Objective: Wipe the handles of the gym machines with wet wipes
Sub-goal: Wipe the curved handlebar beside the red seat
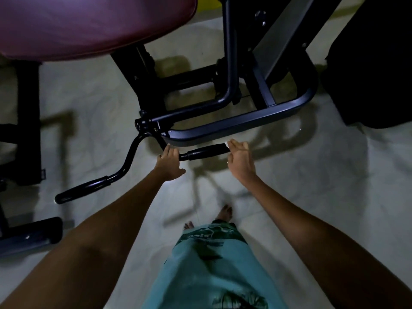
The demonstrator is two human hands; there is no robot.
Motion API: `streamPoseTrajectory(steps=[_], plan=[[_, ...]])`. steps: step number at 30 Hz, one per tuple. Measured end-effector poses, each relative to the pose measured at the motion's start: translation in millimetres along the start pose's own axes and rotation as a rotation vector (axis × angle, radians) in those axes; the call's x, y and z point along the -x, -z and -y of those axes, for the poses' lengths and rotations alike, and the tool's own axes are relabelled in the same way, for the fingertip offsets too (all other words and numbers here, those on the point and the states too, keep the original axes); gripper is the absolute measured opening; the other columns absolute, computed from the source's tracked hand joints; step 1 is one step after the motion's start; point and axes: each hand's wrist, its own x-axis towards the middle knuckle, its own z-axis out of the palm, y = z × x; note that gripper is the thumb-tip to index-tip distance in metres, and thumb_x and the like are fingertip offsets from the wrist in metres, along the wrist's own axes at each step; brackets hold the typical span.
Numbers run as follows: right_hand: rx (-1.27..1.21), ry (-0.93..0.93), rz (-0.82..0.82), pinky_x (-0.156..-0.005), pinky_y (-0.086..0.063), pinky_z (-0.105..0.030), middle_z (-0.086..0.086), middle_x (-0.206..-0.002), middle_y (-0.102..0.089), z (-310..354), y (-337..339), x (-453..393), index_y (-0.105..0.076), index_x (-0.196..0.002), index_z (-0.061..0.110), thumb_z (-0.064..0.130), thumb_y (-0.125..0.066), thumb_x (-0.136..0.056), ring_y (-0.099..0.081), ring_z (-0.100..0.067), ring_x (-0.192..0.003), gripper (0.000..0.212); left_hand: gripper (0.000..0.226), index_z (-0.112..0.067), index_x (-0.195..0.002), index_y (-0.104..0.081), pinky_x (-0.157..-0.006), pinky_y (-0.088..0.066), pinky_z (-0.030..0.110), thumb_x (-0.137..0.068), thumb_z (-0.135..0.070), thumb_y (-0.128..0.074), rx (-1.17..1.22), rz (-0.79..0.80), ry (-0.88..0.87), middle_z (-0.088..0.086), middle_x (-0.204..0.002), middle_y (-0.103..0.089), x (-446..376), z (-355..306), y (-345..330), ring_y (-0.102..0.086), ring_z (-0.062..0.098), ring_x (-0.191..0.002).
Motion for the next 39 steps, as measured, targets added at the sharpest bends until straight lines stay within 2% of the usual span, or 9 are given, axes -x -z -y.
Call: streamPoseTrajectory(steps=[7,10,13,16,20,24,30,35,39], plan=[[-0.051,-0.061,0.027,-0.087,-0.043,-0.032,-0.017,-0.111,-0.065,2,-9,-6,-0.061,-0.114,-0.006,0.007,-0.057,-0.084,-0.055,-0.037,-0.097,0.032,0.071,-0.002,-0.134,-0.031,-0.108,-0.025,0.054,-0.082,-0.027,-0.071,0.199,-0.024,-0.036,0.015,-0.156,-0.009,0,5,-6,0.005,0.025,-0.146],[0.146,-0.01,-0.017,-0.09,-0.046,-0.039,-0.011,-0.118,-0.065,1,-11,5,-0.062,-0.118,0.002,0.012,-0.052,-0.083,-0.054,-0.04,-0.108,0.038,0.082,-0.011,-0.145,-0.024,-0.108,-0.023,0.056,-0.08,-0.023,-0.073,0.31,0.006,-0.076,0.008,-0.156,-0.009,-4,12,-4,0.009,0.023,-0.145],[0.16,-0.029,0.087,-0.114,-0.016,-0.04,-0.009,-0.143,-0.044,0,-16,0,-0.046,-0.135,0.006,0.02,-0.038,-0.097,-0.025,-0.031,-0.14,0.042,0.081,-0.016,-0.148,-0.021,-0.109,-0.022,0.056,-0.084,-0.027,-0.07,0.351,0.006,-0.114,0.006,-0.156,-0.011,-5,17,-4,0.011,0.022,-0.145],[0.118,-0.002,0.16,-0.116,-0.001,-0.03,-0.011,-0.152,-0.026,0,-22,-5,-0.03,-0.143,0.004,0.023,-0.033,-0.101,-0.011,-0.023,-0.144,0.047,0.073,-0.016,-0.147,-0.024,-0.111,-0.02,0.054,-0.088,-0.037,-0.063,0.403,-0.066,-0.147,0.008,-0.155,-0.016,-5,17,-10,0.009,0.023,-0.145],[0.096,0.069,0.15,-0.114,-0.007,-0.029,-0.016,-0.149,-0.032,-3,-23,11,-0.033,-0.141,0.001,0.018,-0.029,-0.093,-0.023,-0.027,-0.141,0.052,0.063,-0.018,-0.145,-0.029,-0.112,-0.017,0.051,-0.093,-0.048,-0.048,0.477,-0.123,-0.152,0.005,-0.153,-0.023,-4,18,-15,0.006,0.021,-0.145],[0.147,-0.004,0.13,-0.117,-0.007,-0.03,-0.015,-0.15,-0.03,4,-28,-4,-0.031,-0.143,0.001,0.011,-0.033,-0.098,-0.02,-0.024,-0.142,0.046,0.048,-0.023,-0.146,-0.029,-0.113,-0.014,0.051,-0.1,-0.039,-0.035,0.503,-0.145,-0.147,0.001,-0.154,-0.02,-8,17,-17,0.006,0.018,-0.145],[0.177,0.218,0.189,-0.114,-0.009,-0.03,-0.018,-0.146,-0.037,11,-28,7,-0.035,-0.14,-0.001,-0.007,-0.04,-0.082,-0.029,-0.028,-0.139,0.058,0.049,-0.024,-0.146,-0.029,-0.111,-0.013,0.053,-0.1,-0.042,-0.033,0.477,-0.153,-0.141,0.0,-0.155,-0.019,-7,18,-18,0.006,0.018,-0.145],[0.258,-0.01,0.173,-0.118,-0.006,-0.031,-0.012,-0.153,-0.025,24,-29,-10,-0.024,-0.146,0.003,0.019,-0.034,-0.098,-0.017,-0.02,-0.143,0.051,0.048,-0.025,-0.144,-0.031,-0.113,-0.012,0.058,-0.1,-0.043,-0.033,0.488,-0.147,-0.134,0.0,-0.155,-0.019,-8,18,-20,0.007,0.018,-0.145],[0.289,0.129,0.208,-0.116,-0.003,-0.029,-0.013,-0.152,-0.026,29,-32,0,-0.024,-0.145,0.003,0.018,-0.034,-0.098,-0.018,-0.021,-0.143,0.05,0.047,-0.024,-0.143,-0.033,-0.113,-0.011,0.058,-0.1,-0.043,-0.034,0.512,-0.14,-0.119,0.0,-0.155,-0.018,-7,16,-20,0.008,0.017,-0.145]])
